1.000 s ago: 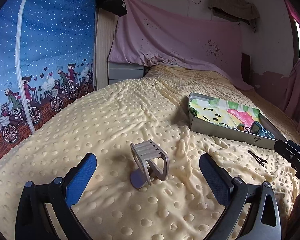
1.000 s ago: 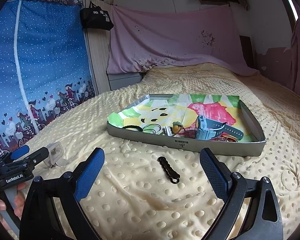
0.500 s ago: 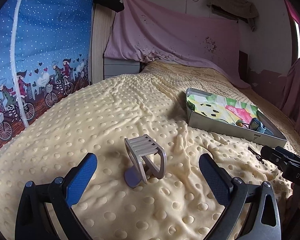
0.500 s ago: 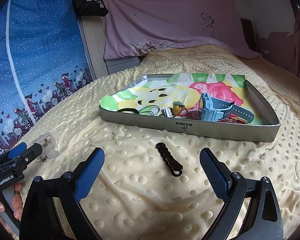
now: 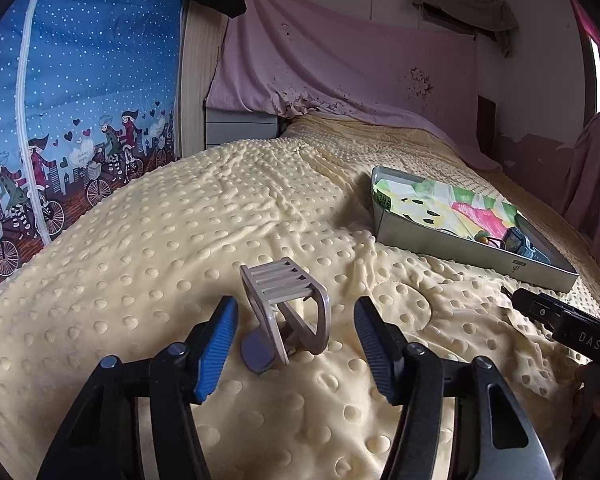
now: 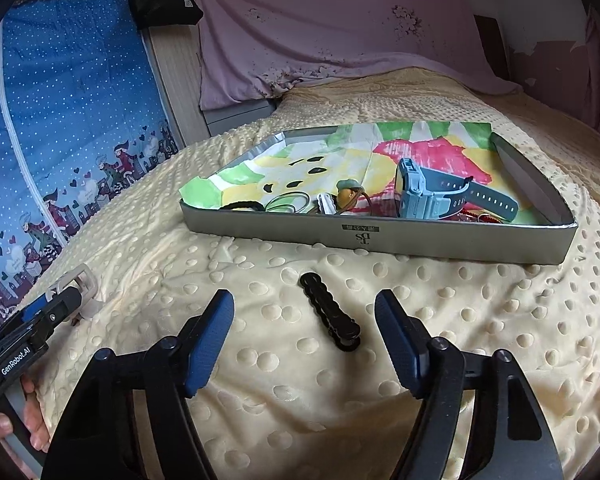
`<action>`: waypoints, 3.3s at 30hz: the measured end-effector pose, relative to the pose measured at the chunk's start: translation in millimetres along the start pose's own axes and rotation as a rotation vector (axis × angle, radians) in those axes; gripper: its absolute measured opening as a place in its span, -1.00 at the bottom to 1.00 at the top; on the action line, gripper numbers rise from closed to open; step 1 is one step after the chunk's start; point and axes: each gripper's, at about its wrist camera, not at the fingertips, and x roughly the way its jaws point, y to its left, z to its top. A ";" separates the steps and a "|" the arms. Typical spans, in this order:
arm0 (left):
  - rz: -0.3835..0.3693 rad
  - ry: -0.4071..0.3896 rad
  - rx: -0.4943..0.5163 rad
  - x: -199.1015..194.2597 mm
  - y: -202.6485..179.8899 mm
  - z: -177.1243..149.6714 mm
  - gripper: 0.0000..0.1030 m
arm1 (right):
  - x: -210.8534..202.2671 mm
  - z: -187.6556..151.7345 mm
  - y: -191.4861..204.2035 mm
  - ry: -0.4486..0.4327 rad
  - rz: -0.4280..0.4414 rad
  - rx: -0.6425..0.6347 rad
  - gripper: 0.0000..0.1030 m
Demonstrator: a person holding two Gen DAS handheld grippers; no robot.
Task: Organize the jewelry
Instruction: 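Grasp the grey phone stand with the left tool while the right tool grasps the black claw clip, then carry the phone stand in the left tool while the right tool carries the black clip to the tray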
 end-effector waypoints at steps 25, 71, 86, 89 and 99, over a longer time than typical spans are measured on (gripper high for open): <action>-0.046 -0.004 0.055 -1.1 -11.7 -3.1 -0.48 | 9.9 -10.7 3.4 0.050 0.105 -0.002 -0.72; -0.351 -0.075 0.108 3.8 -95.5 72.0 -0.49 | -32.2 37.3 -8.0 -0.208 0.147 -0.006 -0.74; -0.333 0.110 0.084 94.2 -124.6 87.2 -0.49 | 21.3 66.1 -26.5 -0.105 0.075 0.019 -0.74; -0.331 0.114 0.091 96.6 -125.8 87.1 -0.50 | 26.8 66.0 -23.8 -0.083 0.071 0.005 -0.74; -0.346 0.141 0.074 105.3 -125.2 91.0 -0.50 | 38.8 60.6 -29.9 -0.046 0.056 0.029 -0.74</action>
